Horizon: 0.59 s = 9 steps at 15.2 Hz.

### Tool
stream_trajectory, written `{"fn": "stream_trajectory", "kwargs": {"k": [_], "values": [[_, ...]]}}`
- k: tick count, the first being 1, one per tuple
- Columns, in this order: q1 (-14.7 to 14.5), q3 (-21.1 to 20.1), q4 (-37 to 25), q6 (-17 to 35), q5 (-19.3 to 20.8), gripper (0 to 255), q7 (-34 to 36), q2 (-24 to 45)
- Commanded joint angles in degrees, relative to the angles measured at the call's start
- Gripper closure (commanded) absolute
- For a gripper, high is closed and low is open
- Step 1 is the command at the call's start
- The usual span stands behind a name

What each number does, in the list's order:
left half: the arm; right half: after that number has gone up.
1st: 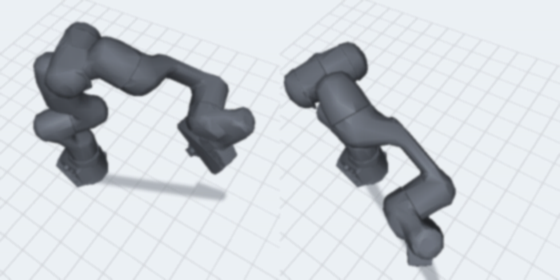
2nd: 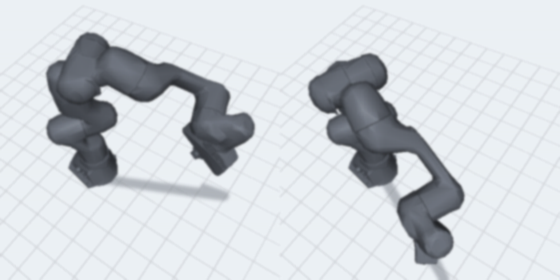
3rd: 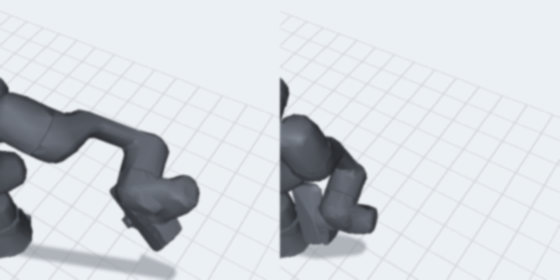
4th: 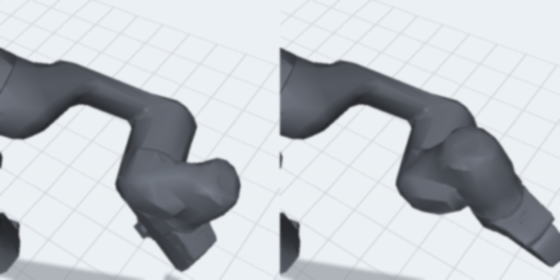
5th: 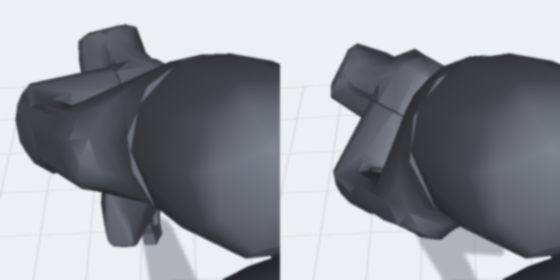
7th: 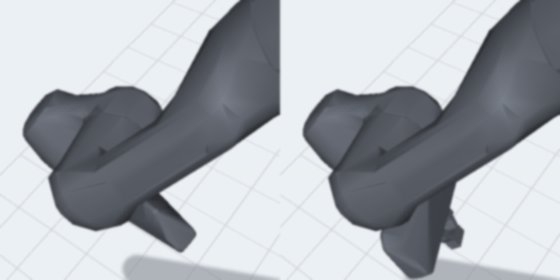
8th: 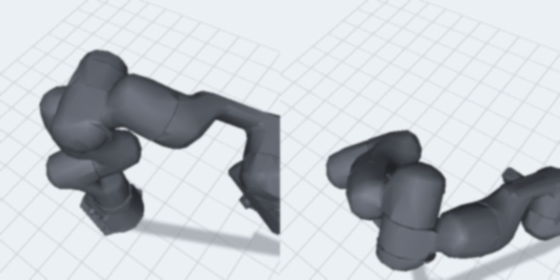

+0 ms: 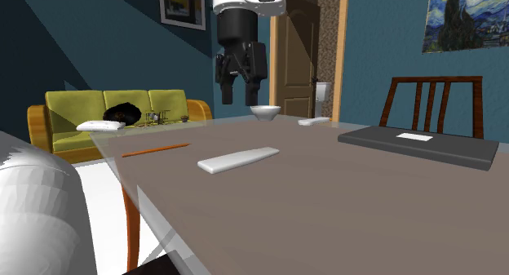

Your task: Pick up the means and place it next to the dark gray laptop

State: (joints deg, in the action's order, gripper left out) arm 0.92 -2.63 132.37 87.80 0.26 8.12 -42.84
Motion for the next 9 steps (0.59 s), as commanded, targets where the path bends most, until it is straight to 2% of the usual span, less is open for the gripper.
{"fn": "stream_trajectory", "kwargs": {"k": [1,9], "values": [[0.0,0.0,0.0,0.0,0.0,0,0.0,0.0],[-3.29,-2.96,6.52,15.43,-2.88,0,-0.67,7.8]]}}
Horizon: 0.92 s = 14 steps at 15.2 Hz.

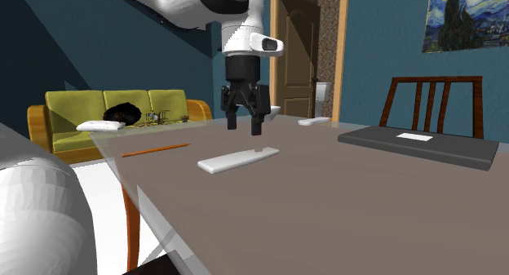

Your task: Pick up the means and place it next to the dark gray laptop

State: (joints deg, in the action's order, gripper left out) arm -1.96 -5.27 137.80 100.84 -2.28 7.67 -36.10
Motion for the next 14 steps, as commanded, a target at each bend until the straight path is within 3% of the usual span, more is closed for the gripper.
{"fn": "stream_trajectory", "kwargs": {"k": [1,9,14], "values": [[-0.8,-0.73,1.58,4.33,-0.66,0,-0.34,2.35],[-1.12,-1.25,6.63,11.23,-1.03,0,-0.42,4.1],[-1.13,-1.27,7.0,11.7,-1.04,0,-0.42,4.21]]}}
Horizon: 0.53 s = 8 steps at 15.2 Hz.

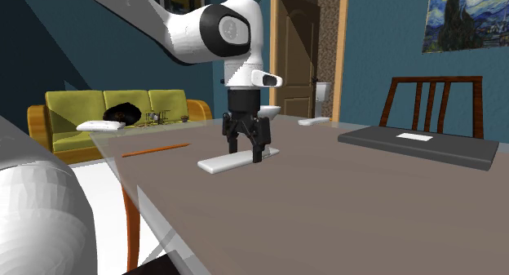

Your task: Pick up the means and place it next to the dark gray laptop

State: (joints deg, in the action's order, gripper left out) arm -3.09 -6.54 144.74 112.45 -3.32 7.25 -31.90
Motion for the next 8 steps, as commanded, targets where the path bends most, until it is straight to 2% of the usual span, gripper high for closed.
{"fn": "stream_trajectory", "kwargs": {"k": [1,3,4,8], "values": [[0.0,-0.01,0.07,0.09,0.0,0,0.0,0.01],[0.0,-0.01,0.07,0.09,0.0,0,0.0,0.01],[0.0,-0.01,0.07,0.09,0.0,255,0.0,0.02],[0.0,0.0,0.05,0.08,0.0,255,0.0,0.02]]}}
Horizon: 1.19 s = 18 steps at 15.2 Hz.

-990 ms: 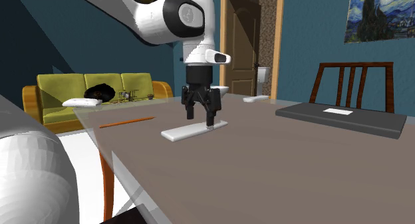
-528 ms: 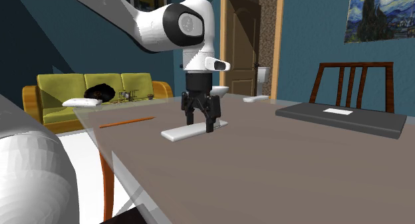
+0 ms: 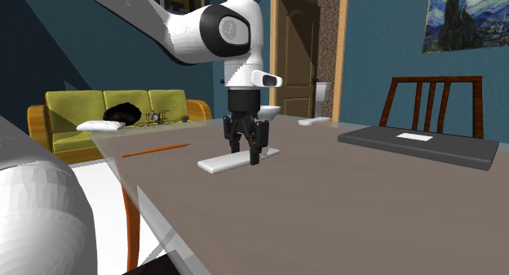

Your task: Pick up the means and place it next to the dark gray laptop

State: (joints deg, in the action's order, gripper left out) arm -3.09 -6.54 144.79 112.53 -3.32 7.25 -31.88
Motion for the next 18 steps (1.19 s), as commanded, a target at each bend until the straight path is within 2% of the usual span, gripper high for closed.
{"fn": "stream_trajectory", "kwargs": {"k": [1,5,18], "values": [[0.0,0.0,0.0,0.0,0.0,255,0.0,0.0],[0.0,0.0,0.01,0.01,0.0,255,0.0,0.0],[0.15,0.5,-9.07,-10.4,0.34,255,-0.01,-1.33]]}}
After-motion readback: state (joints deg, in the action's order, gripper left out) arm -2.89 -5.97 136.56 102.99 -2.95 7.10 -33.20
